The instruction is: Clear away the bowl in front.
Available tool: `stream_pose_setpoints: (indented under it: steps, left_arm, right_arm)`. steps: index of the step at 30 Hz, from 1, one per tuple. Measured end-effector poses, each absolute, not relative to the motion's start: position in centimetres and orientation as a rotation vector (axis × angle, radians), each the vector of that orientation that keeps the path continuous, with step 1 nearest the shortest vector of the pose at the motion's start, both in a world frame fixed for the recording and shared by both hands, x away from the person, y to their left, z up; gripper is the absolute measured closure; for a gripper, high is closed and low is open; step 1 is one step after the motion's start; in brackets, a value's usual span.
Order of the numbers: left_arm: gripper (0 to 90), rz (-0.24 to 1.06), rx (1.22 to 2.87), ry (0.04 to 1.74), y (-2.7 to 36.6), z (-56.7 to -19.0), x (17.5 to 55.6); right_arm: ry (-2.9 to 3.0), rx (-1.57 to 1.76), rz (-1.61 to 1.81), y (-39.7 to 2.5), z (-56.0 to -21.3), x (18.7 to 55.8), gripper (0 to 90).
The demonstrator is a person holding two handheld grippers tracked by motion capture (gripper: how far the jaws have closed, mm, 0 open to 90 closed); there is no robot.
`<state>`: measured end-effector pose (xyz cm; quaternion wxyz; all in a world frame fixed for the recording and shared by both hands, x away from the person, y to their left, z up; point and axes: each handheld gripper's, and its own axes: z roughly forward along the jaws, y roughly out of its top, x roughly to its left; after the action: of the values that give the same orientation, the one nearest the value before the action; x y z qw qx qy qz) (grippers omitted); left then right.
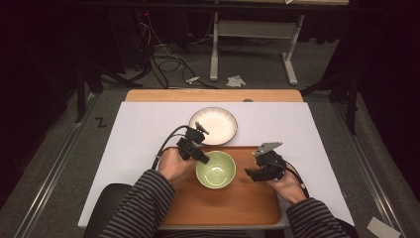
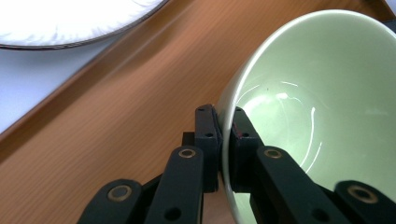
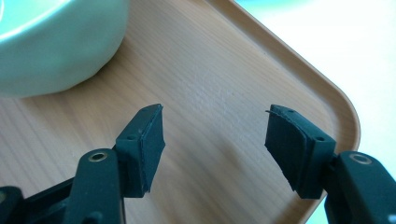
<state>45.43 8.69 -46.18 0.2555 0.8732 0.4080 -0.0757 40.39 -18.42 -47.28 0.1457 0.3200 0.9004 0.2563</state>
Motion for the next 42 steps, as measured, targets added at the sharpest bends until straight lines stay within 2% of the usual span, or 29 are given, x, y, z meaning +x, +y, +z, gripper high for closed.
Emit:
stream_pose_setpoints:
  steps: [27, 31, 37, 42]
  left_arm:
    - [82.0, -0.158, 2.329, 1.105, 8.6, -46.3, 44.9]
    - [77.5, -0.150, 2.323, 1.101, 8.5, -46.2, 44.7]
    - [61.8, -0.097, 2.297, 1.088, 8.5, -45.8, 44.4]
    - [56.9, -0.076, 2.263, 1.085, 8.8, -45.2, 44.2]
  right_arm:
    - [2.604, 0.918, 0.725, -18.3, -47.5, 40.4, 37.8]
    - [2.605, 0.918, 0.721, -18.2, -47.5, 40.3, 37.7]
    - [2.604, 0.916, 0.726, -18.2, -47.4, 40.4, 37.8]
    - [2.602, 0.912, 0.728, -18.2, -47.4, 40.3, 37.8]
